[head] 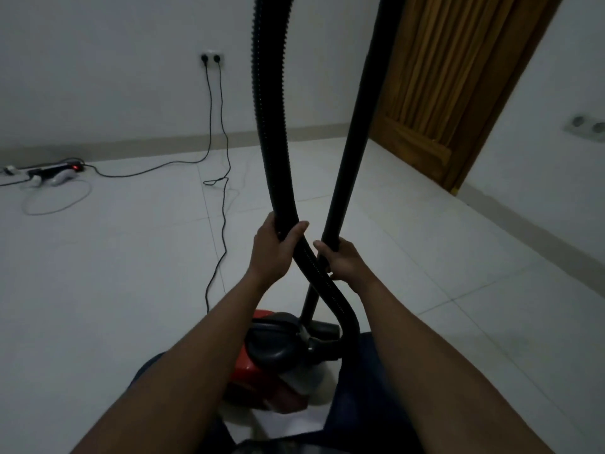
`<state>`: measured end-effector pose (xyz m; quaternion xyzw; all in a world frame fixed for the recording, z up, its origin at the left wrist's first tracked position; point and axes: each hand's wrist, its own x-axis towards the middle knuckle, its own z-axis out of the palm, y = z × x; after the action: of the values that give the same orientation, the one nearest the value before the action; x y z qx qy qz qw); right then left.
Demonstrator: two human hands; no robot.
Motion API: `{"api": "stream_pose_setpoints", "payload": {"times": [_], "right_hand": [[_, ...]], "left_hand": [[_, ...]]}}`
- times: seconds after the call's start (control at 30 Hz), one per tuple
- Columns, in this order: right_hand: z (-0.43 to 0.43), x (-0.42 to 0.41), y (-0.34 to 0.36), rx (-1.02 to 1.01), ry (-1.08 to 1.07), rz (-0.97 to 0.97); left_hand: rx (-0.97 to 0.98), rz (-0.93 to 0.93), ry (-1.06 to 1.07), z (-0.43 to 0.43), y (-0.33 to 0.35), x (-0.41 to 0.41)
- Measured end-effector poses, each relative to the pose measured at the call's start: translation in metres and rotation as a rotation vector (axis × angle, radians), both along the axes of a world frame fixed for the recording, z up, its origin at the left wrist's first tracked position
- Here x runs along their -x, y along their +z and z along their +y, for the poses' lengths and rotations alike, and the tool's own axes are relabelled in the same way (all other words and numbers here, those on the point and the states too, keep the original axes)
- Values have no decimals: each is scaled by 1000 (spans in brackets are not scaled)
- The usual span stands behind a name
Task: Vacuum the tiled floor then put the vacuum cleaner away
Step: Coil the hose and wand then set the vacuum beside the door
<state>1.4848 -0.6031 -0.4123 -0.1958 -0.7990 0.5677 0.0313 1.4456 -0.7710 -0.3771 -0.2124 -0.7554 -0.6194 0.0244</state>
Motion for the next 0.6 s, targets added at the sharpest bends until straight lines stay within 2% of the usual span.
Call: {"api": "stream_pose_setpoints", "payload": {"times": [0.27, 0.4, 0.5, 0.6], "right_hand": [[2, -20, -9, 201, 24, 23], [-3, -11, -11, 176, 4, 4], [-10, -8, -21, 132, 71, 18], [-21, -1, -32, 12, 130, 59]], "left_hand": [[17, 3, -53, -5, 8, 4], [6, -118, -80, -4, 10, 16], [14, -159, -79, -5, 7, 24], [26, -174, -69, -8, 7, 37]]}}
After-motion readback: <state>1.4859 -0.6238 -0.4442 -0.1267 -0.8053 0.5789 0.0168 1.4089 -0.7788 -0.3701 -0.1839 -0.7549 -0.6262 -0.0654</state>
